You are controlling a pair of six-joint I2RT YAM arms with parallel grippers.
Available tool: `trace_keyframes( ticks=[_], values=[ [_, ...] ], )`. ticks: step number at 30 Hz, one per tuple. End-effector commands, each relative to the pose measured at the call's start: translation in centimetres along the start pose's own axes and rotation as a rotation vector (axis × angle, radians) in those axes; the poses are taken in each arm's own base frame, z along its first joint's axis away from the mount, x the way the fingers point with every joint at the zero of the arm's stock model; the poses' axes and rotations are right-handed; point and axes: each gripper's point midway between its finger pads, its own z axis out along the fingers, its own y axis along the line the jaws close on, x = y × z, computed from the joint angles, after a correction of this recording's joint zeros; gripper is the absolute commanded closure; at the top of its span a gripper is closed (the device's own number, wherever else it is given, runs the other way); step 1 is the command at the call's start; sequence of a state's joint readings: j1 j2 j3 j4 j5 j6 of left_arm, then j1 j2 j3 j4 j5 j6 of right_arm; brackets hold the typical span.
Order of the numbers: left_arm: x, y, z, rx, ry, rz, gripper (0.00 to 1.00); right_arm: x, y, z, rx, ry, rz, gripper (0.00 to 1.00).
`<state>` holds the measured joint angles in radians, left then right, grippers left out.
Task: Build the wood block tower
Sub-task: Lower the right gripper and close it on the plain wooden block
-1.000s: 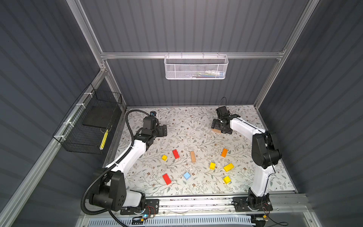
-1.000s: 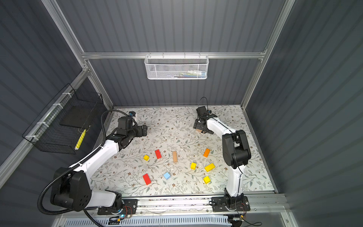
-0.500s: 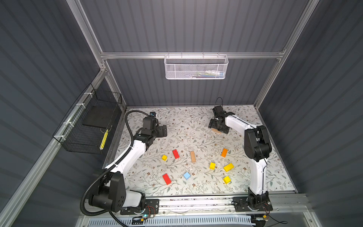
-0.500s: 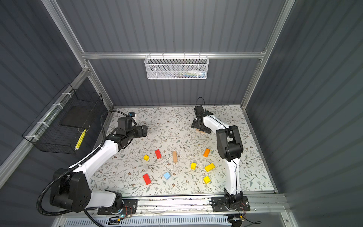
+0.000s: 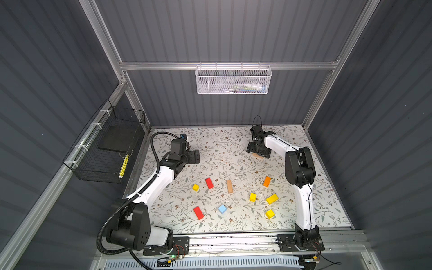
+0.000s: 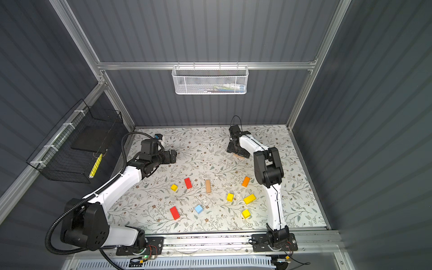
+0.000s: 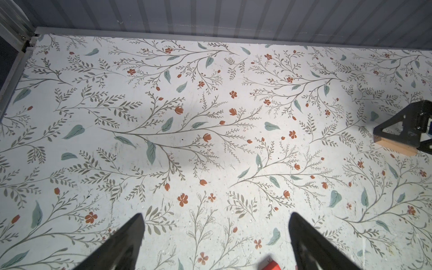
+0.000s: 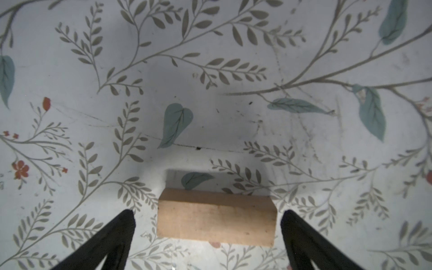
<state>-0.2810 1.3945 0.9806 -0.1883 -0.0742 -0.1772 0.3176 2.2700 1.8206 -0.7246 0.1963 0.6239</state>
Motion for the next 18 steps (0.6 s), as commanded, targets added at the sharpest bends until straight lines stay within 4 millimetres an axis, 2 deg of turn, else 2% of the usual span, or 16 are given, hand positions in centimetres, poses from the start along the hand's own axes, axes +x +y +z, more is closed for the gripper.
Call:
trace_keyframes(
  ticks=[1, 18],
  values=[
    [-0.4, -0.5, 0.0, 0.021, 0.005, 0.011, 0.04, 0.2, -0.7, 0.0, 0.044, 0.010, -0.015, 0.01],
    [0.2, -0.5, 0.5, 0.017, 0.034, 0.010, 0.05, 1.1, -1.0, 1.2, 0.031, 0.062, 0.015, 0.10]
  ],
)
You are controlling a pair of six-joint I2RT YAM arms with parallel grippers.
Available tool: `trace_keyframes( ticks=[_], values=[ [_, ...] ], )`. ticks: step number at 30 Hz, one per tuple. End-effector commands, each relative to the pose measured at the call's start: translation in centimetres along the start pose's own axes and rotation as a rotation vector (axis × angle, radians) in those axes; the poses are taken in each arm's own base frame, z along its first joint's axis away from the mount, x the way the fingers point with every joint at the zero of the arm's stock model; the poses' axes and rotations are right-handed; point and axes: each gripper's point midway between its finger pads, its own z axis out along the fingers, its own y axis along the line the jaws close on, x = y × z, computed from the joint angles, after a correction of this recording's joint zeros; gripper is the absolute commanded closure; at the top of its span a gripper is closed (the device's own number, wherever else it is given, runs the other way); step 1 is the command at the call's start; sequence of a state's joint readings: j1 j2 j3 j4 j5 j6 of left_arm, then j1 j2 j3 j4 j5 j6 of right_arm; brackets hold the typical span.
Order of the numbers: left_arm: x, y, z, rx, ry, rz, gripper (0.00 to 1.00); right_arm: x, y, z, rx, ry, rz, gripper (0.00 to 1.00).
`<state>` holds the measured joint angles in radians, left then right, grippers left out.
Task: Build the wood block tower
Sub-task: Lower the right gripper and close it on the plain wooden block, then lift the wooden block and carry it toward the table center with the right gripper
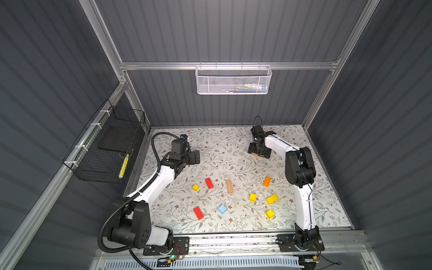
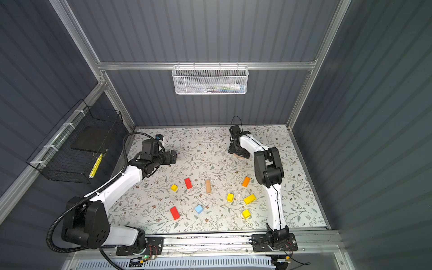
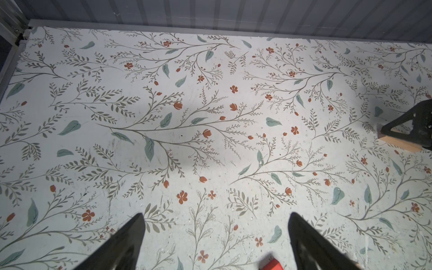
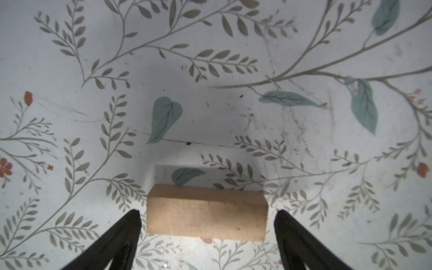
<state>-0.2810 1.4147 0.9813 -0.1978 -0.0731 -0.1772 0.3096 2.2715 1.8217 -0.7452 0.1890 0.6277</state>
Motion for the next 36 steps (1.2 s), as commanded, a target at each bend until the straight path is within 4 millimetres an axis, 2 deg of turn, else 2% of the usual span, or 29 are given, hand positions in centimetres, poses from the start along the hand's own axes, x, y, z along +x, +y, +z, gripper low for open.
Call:
trace_keyframes(
  ticks=[1, 13, 24, 30, 36],
  values=[
    [-0.5, -0.6, 0.0, 0.021, 0.007, 0.009, 0.05, 0.8, -0.5, 1.3, 0.024, 0.044, 0.008, 0.10],
    [-0.6, -0.7, -0.1, 0.021, 0.009, 0.010, 0.05, 1.0, -0.5, 1.8, 0.023, 0.059, 0.018, 0.14],
    [-0.7, -0.8, -0.2, 0.027, 0.007, 0.009, 0.06, 1.2, 0.1, 1.1, 0.005, 0.070, -0.012, 0.36],
    [-0.8, -1.0, -0.3, 0.038, 0.008, 0.004, 0.06, 2.3, 2.3, -0.4, -0.029, 0.069, -0.077, 0.40],
    [-0.9, -1.2, -0.6, 0.044, 0.000, 0.000, 0.06, 5.0, 5.5, -1.7, -0.067, 0.084, -0.159, 0.41]
  ],
)
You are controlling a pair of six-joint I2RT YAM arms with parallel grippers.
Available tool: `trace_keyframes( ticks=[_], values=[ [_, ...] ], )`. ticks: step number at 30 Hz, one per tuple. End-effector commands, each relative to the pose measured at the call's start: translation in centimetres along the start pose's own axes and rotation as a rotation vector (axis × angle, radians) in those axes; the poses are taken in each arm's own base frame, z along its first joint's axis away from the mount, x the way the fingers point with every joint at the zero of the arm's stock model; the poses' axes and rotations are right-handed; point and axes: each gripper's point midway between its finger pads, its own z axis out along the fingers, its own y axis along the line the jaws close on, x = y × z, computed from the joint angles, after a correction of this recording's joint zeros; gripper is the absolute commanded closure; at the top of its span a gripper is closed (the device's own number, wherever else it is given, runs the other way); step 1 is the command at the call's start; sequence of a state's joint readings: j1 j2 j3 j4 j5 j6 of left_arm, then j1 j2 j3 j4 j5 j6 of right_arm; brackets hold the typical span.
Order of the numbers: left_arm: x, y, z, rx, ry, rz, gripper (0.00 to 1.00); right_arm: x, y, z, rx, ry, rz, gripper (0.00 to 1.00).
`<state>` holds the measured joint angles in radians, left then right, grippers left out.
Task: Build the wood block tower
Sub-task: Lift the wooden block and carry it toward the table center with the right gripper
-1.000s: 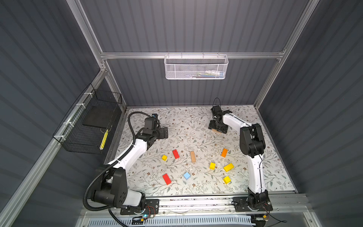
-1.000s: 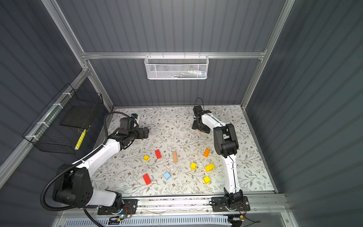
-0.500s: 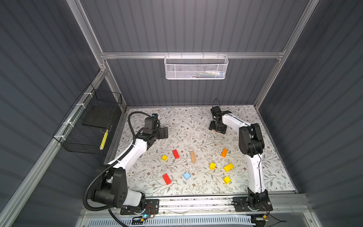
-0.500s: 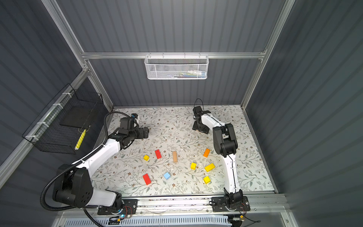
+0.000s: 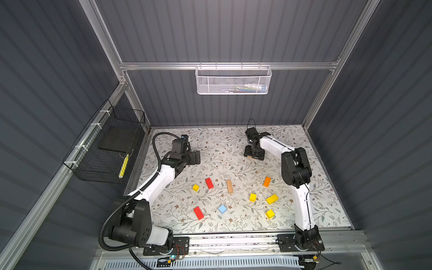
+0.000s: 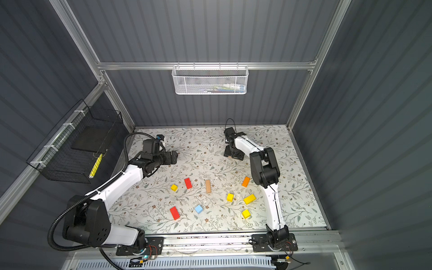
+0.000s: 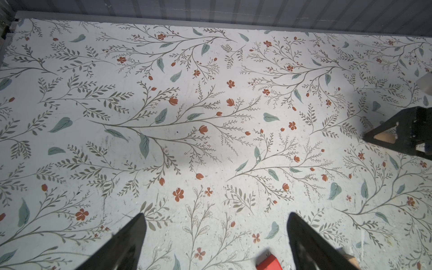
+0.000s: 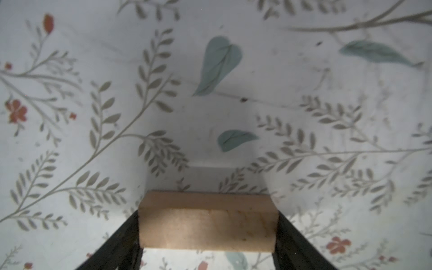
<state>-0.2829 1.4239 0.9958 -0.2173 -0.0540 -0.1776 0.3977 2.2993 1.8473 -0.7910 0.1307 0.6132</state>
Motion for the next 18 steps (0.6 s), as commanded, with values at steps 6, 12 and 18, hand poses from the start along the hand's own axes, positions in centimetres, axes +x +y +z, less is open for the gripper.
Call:
trace_keyframes(
  ticks=[6, 12, 18],
  values=[
    [-1.0, -0.9, -1.0, 0.030, -0.026, -0.001, 0.07, 3.6, 5.1, -2.5, -0.051, 0.016, -0.115, 0.41],
    [-0.9, -0.9, -1.3, 0.031, -0.029, -0.005, 0.07, 6.5, 7.9, -2.8, -0.081, 0.044, -0.164, 0.40],
    [-1.0, -1.0, -1.5, 0.038, -0.038, -0.008, 0.07, 8.5, 9.0, -2.8, -0.087, 0.060, -0.166, 0.40]
  ],
)
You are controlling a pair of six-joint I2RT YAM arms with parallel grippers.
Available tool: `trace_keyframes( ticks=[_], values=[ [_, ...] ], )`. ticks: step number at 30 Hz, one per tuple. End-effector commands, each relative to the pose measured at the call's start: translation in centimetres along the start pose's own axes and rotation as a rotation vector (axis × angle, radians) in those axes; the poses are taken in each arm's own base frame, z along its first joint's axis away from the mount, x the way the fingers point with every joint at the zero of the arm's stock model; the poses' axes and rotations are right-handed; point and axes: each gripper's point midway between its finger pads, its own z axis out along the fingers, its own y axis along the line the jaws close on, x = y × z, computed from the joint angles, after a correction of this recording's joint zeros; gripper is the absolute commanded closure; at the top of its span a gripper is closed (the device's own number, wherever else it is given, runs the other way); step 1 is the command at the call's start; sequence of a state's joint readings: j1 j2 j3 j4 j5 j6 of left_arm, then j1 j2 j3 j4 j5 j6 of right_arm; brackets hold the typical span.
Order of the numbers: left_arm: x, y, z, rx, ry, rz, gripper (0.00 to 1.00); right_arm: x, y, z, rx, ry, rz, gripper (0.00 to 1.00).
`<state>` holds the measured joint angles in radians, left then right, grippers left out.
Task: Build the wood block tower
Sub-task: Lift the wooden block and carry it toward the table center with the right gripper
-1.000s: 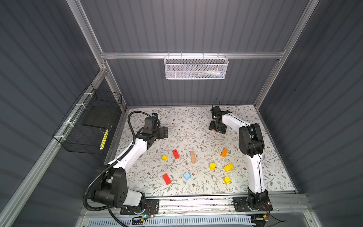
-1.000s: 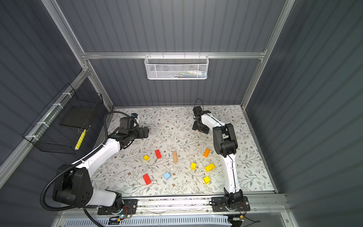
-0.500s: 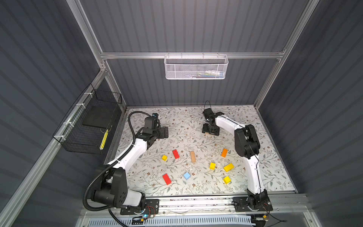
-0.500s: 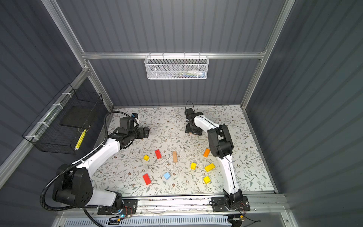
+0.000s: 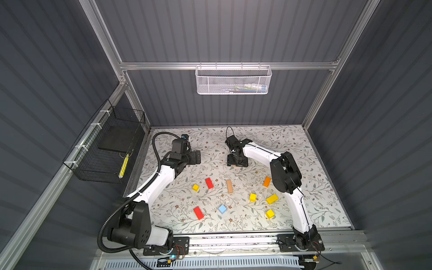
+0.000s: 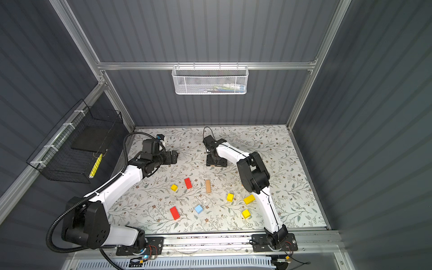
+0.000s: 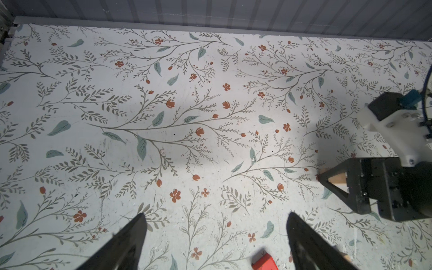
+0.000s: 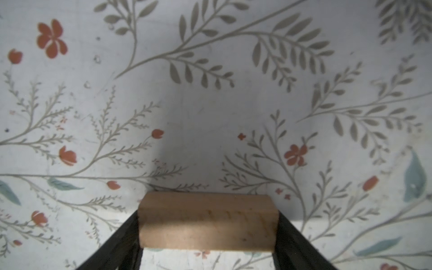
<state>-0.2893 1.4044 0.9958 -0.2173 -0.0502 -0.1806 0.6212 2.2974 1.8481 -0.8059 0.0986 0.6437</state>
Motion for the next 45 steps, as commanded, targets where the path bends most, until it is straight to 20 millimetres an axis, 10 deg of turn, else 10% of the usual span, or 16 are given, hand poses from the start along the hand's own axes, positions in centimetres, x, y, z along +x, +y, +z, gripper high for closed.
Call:
trace_keyframes(
  ticks=[1, 45],
  values=[
    [-0.6, -0.7, -0.9, 0.026, -0.021, -0.008, 0.07, 1.2, 0.7, -0.9, -0.016, 0.022, 0.018, 0.40],
    [0.3, -0.5, -1.1, 0.022, -0.010, -0.013, 0.07, 6.2, 1.8, -0.1, 0.000, 0.090, -0.048, 0.17]
  ],
)
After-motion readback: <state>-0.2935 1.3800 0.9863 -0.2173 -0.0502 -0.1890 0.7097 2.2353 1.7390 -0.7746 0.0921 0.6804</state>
